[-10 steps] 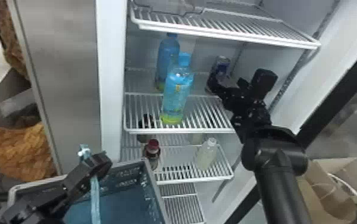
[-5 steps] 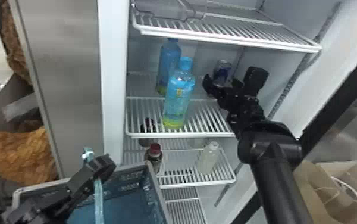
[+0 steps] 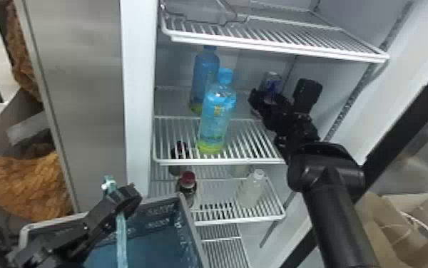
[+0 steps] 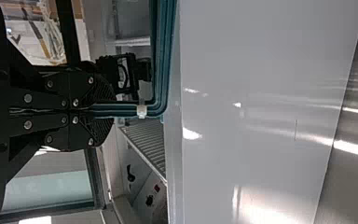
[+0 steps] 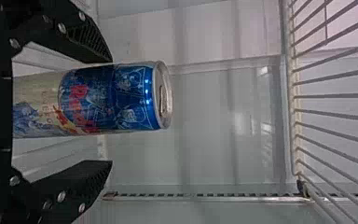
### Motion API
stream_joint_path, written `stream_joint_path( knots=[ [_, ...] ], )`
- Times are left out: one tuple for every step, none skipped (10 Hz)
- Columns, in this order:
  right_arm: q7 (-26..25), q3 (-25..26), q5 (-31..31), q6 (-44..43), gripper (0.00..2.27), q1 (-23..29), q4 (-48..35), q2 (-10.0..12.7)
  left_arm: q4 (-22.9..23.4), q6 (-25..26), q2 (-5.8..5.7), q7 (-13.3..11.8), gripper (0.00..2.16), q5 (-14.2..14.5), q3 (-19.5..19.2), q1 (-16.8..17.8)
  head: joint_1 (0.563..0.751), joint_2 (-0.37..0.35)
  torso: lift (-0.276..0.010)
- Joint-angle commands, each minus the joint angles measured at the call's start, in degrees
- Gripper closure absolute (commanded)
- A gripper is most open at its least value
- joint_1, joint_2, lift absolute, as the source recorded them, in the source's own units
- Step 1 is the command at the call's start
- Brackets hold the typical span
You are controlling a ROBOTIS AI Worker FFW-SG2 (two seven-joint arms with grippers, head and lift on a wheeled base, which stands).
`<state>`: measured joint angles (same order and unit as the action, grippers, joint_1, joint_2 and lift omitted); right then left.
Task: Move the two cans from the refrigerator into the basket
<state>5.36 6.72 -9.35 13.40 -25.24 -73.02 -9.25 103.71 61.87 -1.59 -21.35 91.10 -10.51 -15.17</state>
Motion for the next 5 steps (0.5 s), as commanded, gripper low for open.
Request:
stream_joint_path(
  knots=[
    [-0.09, -0.09, 0.90, 0.23, 1.29, 0.06, -0.45, -0.07, 0.00, 0.00, -0.08, 0.00, 1.20, 0.08, 0.00, 0.13, 0.626, -0.281, -0.035],
    [-0.09, -0.21, 1.47, 0.09, 1.28, 0.06, -0.87, -0.16, 0.00, 0.00, -0.08, 0.00, 1.20, 0.08, 0.11, 0.13, 0.626, -0.282, -0.035],
    [0.00, -0.21, 1.58, 0.09, 1.28, 0.34, -1.58, -0.33, 0.00, 0.00, -0.08, 0.00, 1.20, 0.08, 0.11, -0.01, 0.623, -0.282, -0.035],
    [-0.09, 0.02, 1.47, 0.09, 1.28, 1.33, -2.84, -0.33, 0.00, 0.00, -0.08, -0.09, 1.20, 0.20, 0.00, -0.01, 0.621, -0.283, -0.035],
    [-0.09, 0.02, 1.13, 0.09, 1.28, 3.15, -5.51, -0.42, 0.00, 0.00, -0.08, -0.09, 1.20, 0.20, 0.00, -0.01, 0.621, -0.284, -0.035]
  ],
)
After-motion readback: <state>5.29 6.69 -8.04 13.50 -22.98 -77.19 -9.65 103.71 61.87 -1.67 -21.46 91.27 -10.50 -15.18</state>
